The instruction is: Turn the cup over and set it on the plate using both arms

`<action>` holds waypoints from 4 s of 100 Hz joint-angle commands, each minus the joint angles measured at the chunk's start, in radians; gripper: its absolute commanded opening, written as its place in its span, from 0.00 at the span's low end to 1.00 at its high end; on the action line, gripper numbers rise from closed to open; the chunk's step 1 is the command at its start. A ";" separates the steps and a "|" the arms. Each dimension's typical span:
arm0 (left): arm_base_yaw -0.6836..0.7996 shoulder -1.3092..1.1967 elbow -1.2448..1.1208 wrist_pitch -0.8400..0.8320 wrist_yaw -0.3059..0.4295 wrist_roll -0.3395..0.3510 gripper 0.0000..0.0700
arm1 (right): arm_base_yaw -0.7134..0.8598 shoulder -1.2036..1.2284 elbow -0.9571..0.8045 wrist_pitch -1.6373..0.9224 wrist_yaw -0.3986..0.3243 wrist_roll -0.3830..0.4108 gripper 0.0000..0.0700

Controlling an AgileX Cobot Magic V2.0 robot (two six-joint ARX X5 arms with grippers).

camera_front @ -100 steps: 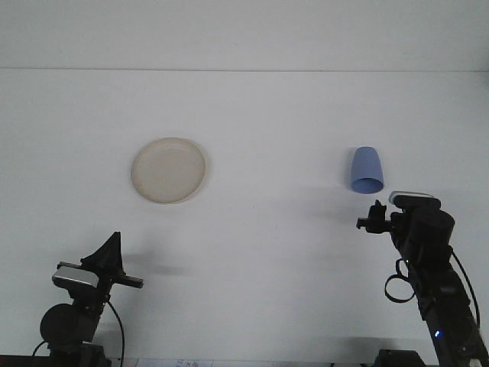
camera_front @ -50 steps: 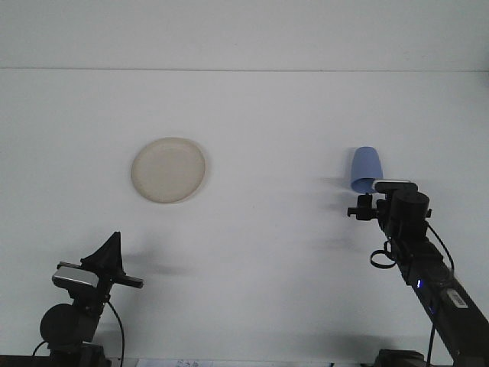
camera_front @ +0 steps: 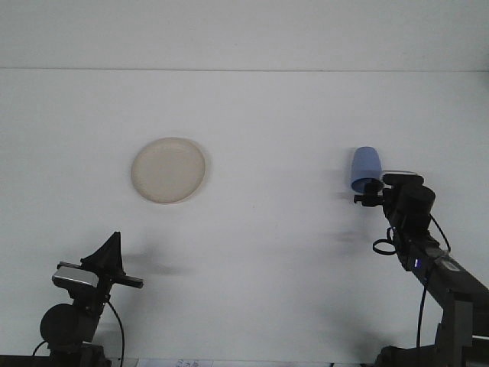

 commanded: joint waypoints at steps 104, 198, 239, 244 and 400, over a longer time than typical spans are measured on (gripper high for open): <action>-0.001 -0.002 -0.019 0.010 0.000 -0.002 0.02 | 0.295 -0.278 0.412 -0.803 -0.197 -0.085 0.00; -0.001 -0.002 -0.019 0.009 0.000 -0.002 0.02 | 0.892 0.100 0.856 -1.737 -0.056 -0.185 0.00; -0.001 -0.002 -0.019 0.009 0.000 -0.002 0.02 | 0.915 0.166 0.856 -1.737 -0.055 -0.187 0.39; -0.001 -0.002 -0.019 0.009 0.000 -0.002 0.02 | 0.915 0.166 0.856 -1.732 -0.055 -0.187 0.47; -0.001 -0.002 -0.018 0.013 0.000 -0.002 0.02 | 0.182 -0.931 0.142 -1.029 0.057 -0.012 0.58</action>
